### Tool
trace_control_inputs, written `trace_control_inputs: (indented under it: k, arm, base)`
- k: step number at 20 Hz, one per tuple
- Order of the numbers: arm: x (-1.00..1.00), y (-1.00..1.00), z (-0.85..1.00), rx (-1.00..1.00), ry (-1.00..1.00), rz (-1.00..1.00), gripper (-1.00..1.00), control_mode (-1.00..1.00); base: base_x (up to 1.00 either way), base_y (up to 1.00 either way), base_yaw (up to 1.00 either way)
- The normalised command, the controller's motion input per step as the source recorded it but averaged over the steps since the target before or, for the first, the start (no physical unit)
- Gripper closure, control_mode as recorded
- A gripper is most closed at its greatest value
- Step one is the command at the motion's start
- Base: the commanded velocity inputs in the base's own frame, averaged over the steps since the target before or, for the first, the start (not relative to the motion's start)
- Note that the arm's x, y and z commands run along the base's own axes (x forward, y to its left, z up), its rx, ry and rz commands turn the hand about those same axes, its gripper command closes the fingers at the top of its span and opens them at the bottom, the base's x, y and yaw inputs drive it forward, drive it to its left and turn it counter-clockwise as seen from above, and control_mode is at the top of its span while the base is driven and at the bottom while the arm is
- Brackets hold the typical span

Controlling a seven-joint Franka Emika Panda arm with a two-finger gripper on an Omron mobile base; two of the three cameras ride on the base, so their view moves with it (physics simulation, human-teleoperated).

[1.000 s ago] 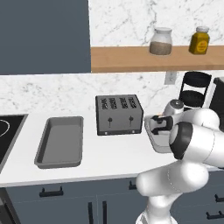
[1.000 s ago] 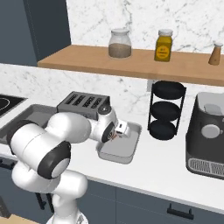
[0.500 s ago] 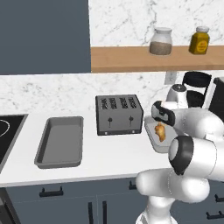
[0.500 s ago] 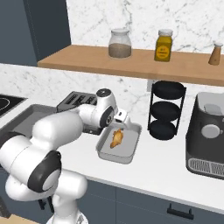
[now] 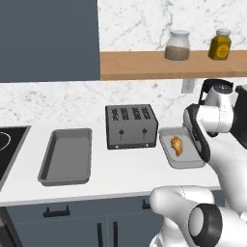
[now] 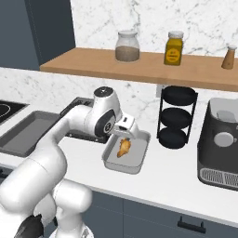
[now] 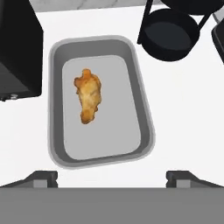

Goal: Place one sweet potato and one chicken drumstick in each tupperware on the nearby counter, to pack two identical lunches.

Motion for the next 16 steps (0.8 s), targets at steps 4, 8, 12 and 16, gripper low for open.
trace_control_inputs:
  k: [4, 8, 12, 16]
  arm:
    - [-0.5, -0.03, 0.16, 0.0, -0.03, 0.0, -1.0, 1.0]
    - [0.0, 0.0, 0.0, 0.0, 0.0, 0.0, -1.0, 1.0]
    - [0.0, 0.0, 0.0, 0.0, 0.0, 0.0, -1.0, 1.0]
    - [0.0, 0.0, 0.0, 0.0, 0.0, 0.0, -1.0, 1.0]
  base:
    - [-0.5, -0.21, 0.01]
    - [-1.0, -0.79, 0.02]
    - [-1.0, -0.94, 0.0]
    - [-1.0, -0.97, 0.0]
